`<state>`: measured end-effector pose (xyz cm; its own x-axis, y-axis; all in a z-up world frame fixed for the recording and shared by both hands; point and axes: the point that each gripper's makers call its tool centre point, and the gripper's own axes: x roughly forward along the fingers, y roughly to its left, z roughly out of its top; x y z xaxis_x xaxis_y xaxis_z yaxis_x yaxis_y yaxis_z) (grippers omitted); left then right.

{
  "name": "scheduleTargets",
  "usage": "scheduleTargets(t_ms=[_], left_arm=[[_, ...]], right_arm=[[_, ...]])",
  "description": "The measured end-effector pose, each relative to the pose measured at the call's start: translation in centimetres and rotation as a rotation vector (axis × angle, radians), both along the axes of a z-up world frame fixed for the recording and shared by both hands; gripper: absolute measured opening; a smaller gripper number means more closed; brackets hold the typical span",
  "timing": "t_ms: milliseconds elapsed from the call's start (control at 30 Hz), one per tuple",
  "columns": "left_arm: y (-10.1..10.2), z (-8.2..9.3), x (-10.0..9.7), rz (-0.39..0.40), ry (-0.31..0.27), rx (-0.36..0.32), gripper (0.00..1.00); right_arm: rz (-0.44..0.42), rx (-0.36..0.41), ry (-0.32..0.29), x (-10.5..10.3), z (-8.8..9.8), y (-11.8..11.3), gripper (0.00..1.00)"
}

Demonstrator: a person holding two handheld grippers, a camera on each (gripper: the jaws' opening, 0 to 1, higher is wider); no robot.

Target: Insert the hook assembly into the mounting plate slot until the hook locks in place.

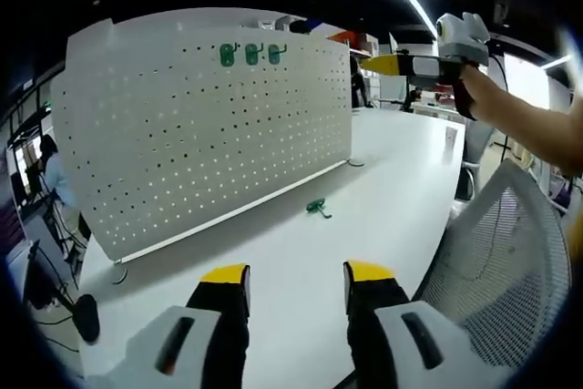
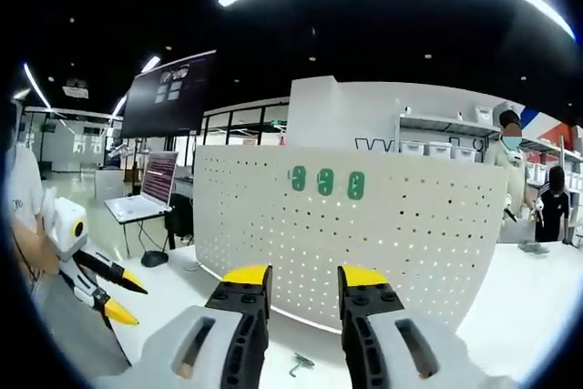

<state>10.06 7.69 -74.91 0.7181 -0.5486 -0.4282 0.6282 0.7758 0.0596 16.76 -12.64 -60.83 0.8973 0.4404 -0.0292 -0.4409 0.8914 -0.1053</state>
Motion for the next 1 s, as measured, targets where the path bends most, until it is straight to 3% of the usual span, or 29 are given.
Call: scheduleTargets(t_ms=[300,633,1000], left_arm=[[0.1,0.4,0.0,0.023,-0.006,0.001,0.42],[-2.4,1.2,0.6,-0.016,-0.018,-0.006,0.42],[-5.2,1.0,1.2,-0.078,-0.010,-0.001,0.42]], right_arm=[[0.048,0.005,0.025,-1.1,-0.5,0.0,0.28],[0.049,0.029,0.090,-2.6,-2.9,-1.8,0.31],[0.029,0.046,0.127,-4.1,-4.0,-3.7,0.32]])
